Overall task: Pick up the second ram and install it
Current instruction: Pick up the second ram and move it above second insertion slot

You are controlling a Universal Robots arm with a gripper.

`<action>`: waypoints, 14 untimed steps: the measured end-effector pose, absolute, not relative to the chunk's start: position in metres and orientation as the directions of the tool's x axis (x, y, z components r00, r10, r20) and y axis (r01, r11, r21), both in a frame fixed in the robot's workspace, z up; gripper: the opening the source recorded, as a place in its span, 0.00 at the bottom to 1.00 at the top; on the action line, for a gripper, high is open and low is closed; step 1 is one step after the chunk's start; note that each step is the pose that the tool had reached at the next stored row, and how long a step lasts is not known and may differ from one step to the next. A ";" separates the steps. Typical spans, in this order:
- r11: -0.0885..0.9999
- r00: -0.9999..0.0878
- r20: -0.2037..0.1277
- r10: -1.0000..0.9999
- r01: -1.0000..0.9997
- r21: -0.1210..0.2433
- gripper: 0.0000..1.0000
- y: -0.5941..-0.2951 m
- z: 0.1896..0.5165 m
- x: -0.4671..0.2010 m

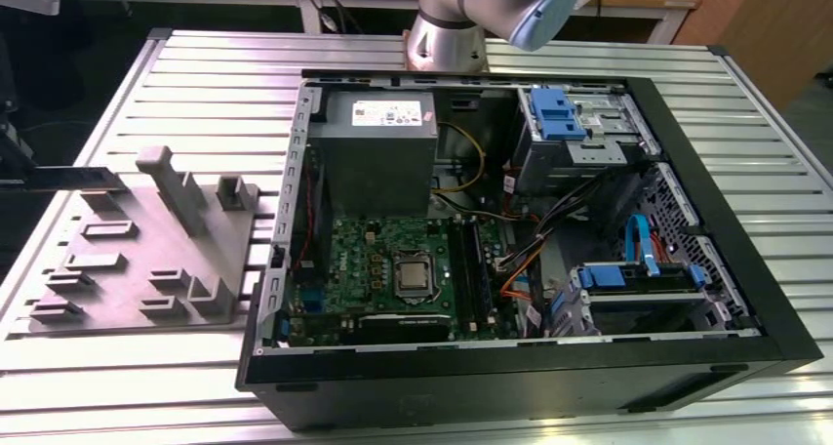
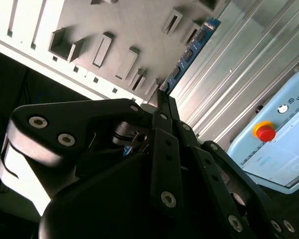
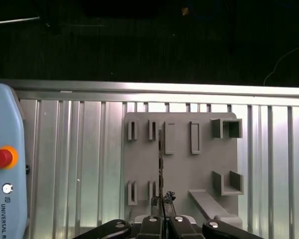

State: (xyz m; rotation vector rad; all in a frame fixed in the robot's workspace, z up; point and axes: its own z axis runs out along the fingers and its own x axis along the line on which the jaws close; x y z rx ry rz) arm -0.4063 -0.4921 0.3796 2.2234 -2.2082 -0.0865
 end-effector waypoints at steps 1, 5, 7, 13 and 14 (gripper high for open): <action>-0.008 0.006 -0.034 -0.999 -0.999 0.044 0.11 -0.492 0.380 -0.403; -0.008 0.006 -0.035 -0.999 -0.999 0.044 0.11 -0.492 0.380 -0.392; -0.008 0.006 -0.035 -0.999 -0.999 0.044 0.11 -0.492 0.380 -0.387; -0.008 0.006 -0.036 -0.999 -0.999 0.044 0.11 -0.492 0.383 -0.384; -0.008 0.006 -0.037 -0.999 -0.999 0.044 0.11 -0.492 0.385 -0.384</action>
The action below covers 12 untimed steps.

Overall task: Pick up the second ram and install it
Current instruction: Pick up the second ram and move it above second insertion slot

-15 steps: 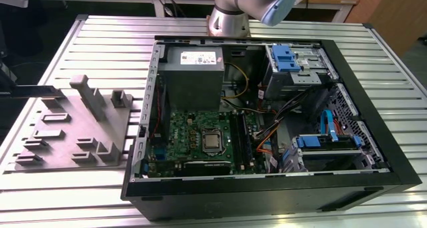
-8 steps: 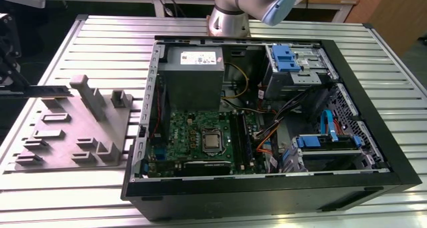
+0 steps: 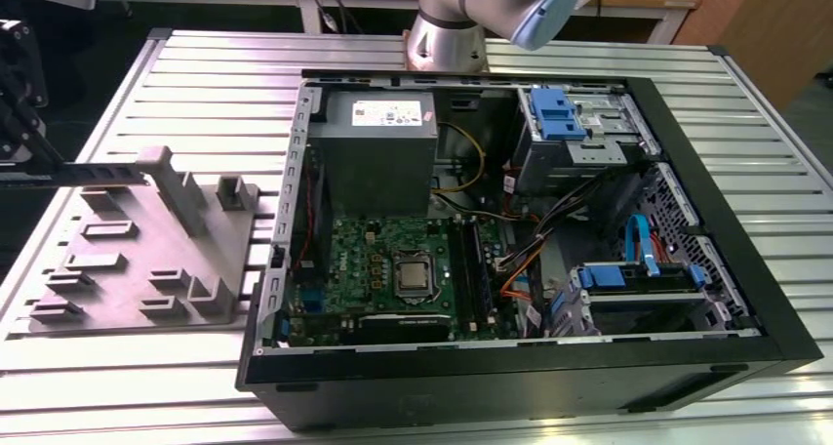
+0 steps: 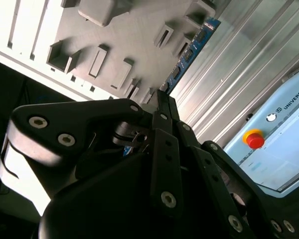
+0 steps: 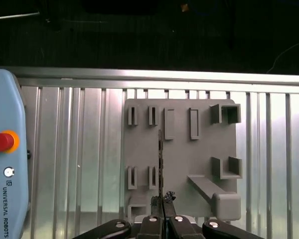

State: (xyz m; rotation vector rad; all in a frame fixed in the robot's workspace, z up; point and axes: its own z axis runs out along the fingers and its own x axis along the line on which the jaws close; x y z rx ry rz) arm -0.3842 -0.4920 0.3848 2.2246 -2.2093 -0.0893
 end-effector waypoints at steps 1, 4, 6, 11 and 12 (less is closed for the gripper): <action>-0.008 0.006 -0.037 -0.999 -0.999 0.044 0.11 -0.492 0.386 -0.384; -0.008 0.006 -0.037 -0.999 -0.999 0.043 0.11 -0.492 0.387 -0.384; -0.008 0.006 -0.037 -0.999 -0.999 0.044 0.11 -0.492 0.387 -0.384; -0.008 0.006 -0.037 -0.999 -0.999 0.044 0.11 -0.492 0.387 -0.381; -0.008 0.006 -0.037 -0.999 -0.999 0.044 0.11 -0.492 0.387 -0.379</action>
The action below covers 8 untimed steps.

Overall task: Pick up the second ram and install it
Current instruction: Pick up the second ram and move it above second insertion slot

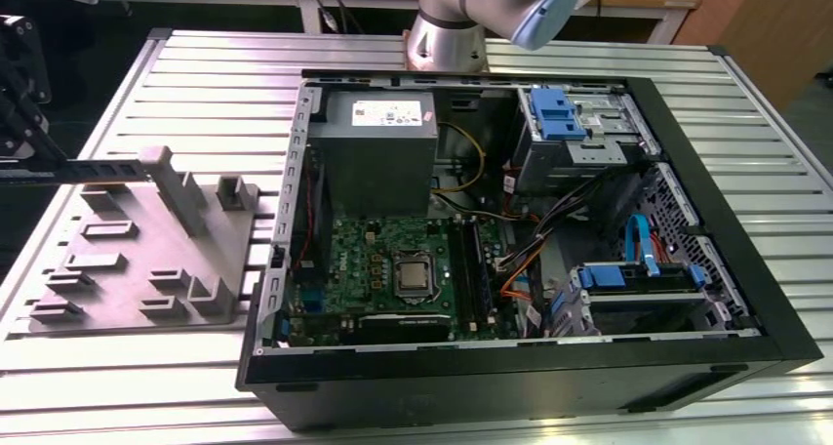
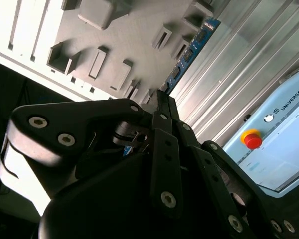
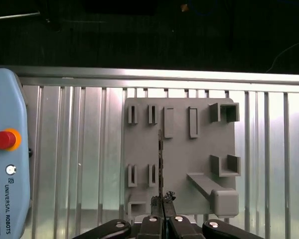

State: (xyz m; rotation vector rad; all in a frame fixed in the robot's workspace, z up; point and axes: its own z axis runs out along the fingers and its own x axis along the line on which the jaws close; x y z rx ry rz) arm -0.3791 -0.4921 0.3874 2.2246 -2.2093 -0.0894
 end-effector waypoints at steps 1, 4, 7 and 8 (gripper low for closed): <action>-0.008 0.006 -0.037 -0.999 -0.999 0.044 0.11 -0.492 0.387 -0.377; -0.008 0.006 -0.037 -0.999 -0.999 0.044 0.11 -0.492 0.387 -0.369; -0.008 0.006 -0.037 -0.999 -0.999 0.044 0.11 -0.492 0.387 -0.360; -0.008 0.006 -0.037 -0.999 -0.999 0.044 0.11 -0.492 0.387 -0.357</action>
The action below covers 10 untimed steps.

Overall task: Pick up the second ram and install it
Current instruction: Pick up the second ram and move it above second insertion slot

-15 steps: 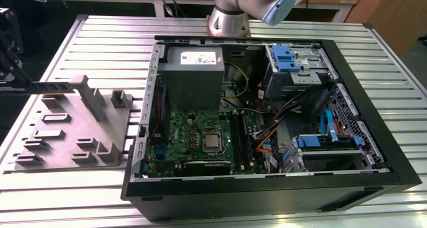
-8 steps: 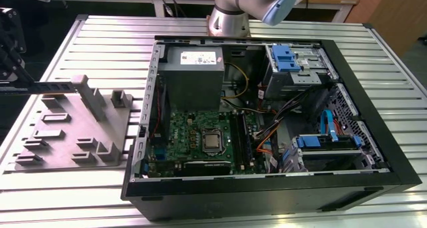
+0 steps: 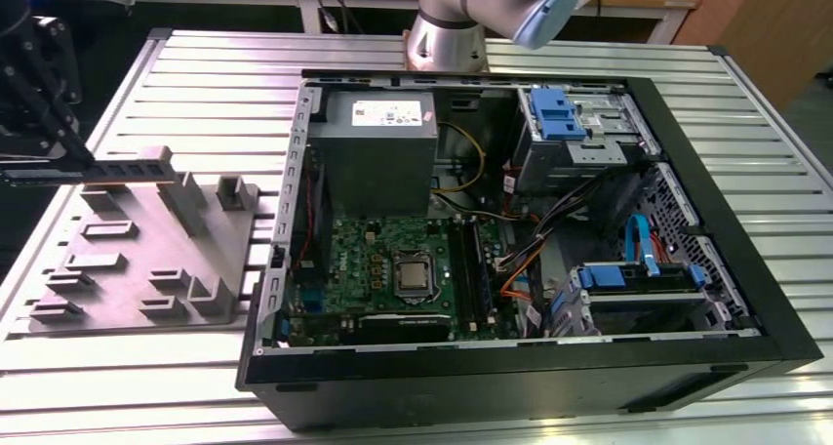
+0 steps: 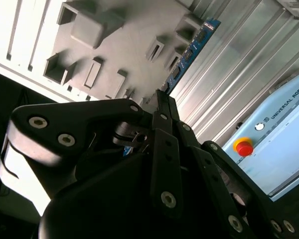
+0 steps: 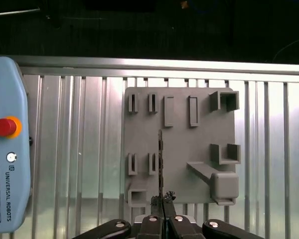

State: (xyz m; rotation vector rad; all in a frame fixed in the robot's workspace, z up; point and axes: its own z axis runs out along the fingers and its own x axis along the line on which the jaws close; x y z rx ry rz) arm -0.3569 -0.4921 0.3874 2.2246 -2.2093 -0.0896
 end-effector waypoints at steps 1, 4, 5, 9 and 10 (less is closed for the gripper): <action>-0.008 0.006 -0.037 -0.999 -0.999 0.044 0.11 -0.492 0.387 -0.354; -0.008 0.006 -0.037 -0.999 -0.999 0.044 0.11 -0.492 0.387 -0.344; -0.008 0.006 -0.037 -0.999 -0.999 0.044 0.11 -0.492 0.387 -0.337; -0.008 0.006 -0.037 -0.999 -0.999 0.046 0.11 -0.492 0.387 -0.311; -0.008 0.006 -0.037 -0.999 -0.999 0.046 0.11 -0.492 0.387 -0.307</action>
